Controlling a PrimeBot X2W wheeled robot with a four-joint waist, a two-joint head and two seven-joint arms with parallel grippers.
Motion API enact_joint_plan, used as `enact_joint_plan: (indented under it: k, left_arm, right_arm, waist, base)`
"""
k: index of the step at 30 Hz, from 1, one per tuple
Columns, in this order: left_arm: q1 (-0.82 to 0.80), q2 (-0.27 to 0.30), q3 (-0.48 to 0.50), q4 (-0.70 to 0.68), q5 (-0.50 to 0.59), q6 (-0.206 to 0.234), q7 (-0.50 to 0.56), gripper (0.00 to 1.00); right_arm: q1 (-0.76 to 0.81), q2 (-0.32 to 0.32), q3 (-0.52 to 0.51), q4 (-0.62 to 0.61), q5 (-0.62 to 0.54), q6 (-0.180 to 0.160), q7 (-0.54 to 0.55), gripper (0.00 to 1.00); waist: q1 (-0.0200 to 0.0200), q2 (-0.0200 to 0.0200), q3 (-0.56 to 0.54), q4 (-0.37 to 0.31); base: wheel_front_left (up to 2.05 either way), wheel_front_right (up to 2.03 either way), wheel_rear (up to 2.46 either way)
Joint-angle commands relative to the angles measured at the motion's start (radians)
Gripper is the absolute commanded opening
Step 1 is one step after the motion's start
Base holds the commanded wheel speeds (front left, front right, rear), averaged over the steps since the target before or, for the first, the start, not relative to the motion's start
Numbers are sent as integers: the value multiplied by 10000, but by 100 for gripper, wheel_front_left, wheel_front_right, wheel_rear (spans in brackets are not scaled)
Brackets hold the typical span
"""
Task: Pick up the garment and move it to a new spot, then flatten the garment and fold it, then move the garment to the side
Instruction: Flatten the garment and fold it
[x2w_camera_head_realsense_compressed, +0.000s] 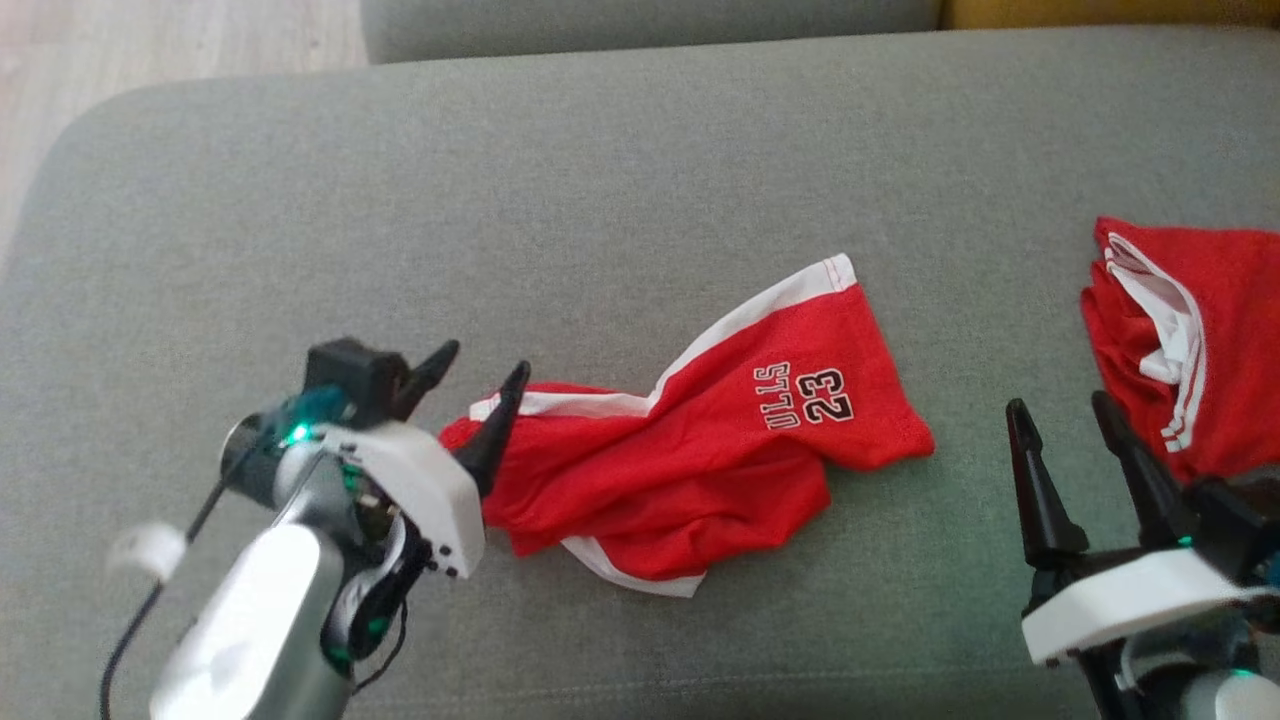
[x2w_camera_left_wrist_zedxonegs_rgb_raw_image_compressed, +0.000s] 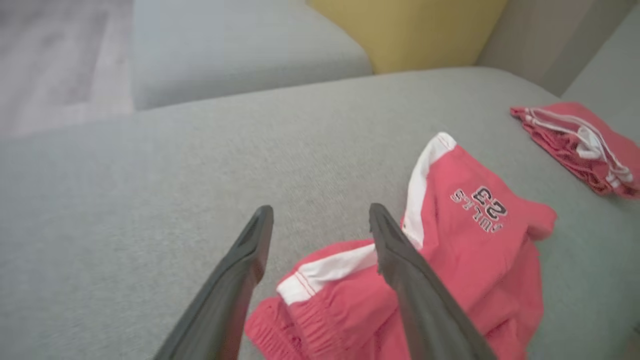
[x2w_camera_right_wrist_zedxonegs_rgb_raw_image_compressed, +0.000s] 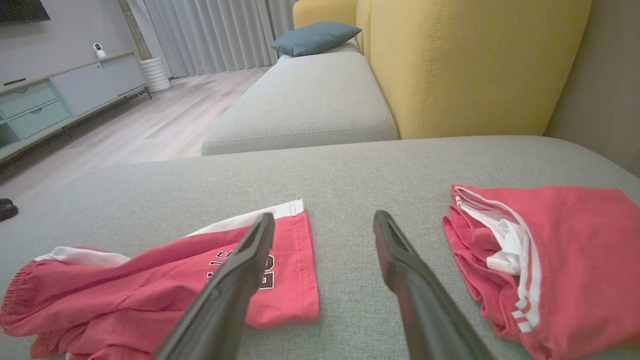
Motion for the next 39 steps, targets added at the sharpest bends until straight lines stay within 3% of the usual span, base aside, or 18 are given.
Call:
enact_joint_plan:
  k: [1,6,12,13,14,15,21,29,34,39]
  left_arm:
    - [-583,127,295,-117,-182,-118,345,100]
    - [-1070,257,112,754,-693,-479,1765,100]
    - [-1362,390,35,1370,-884,-534,2523,98]
    - [-1385,399,1,1450,-918,-553,2644,43]
    - [-1412,416,-36,1510,-918,-559,2740,10]
    - [-1447,447,-82,1561,-871,-552,2805,0]
    - [-1620,515,-249,1747,-540,-435,2692,0]
    - [-1597,477,-125,1294,-18,101,1385,0]
    - [-1612,326,-10,819,105,353,645,0]
    - [-1855,81,-160,519,181,315,286,0]
  right_arm:
    - [-496,-68,260,-335,73,-7,-35,100]
    - [-572,-68,239,-167,138,-7,-137,100]
    - [-683,-68,236,-64,179,-7,-271,100]
    - [-697,-68,233,-50,183,-7,-284,100]
    - [-709,-68,225,-38,187,-7,-296,100]
    - [-720,-68,209,-26,185,-7,-306,100]
    - [-802,-68,173,19,197,-7,-322,100]
    - [-1520,-148,284,451,21,-7,-196,100]
    - [-2726,-637,580,1652,421,-7,157,100]
    - [-4304,-1058,1079,3526,928,-7,516,100]
  waist:
    - [0,0,129,-115]
    - [0,0,375,-344]
    - [0,0,568,-480]
    - [0,0,587,-488]
    - [0,0,602,-492]
    - [0,0,617,-491]
    - [0,0,642,-465]
    - [0,0,646,-305]
    - [0,0,880,19]
    - [0,0,1302,502]
  base:
    - [0,0,0]
    - [0,0,0]
    - [0,0,0]
    - [0,0,0]
    - [0,0,0]
    - [0,0,0]
    - [0,0,0]
    - [0,0,0]
    - [0,0,0]
    - [0,0,0]
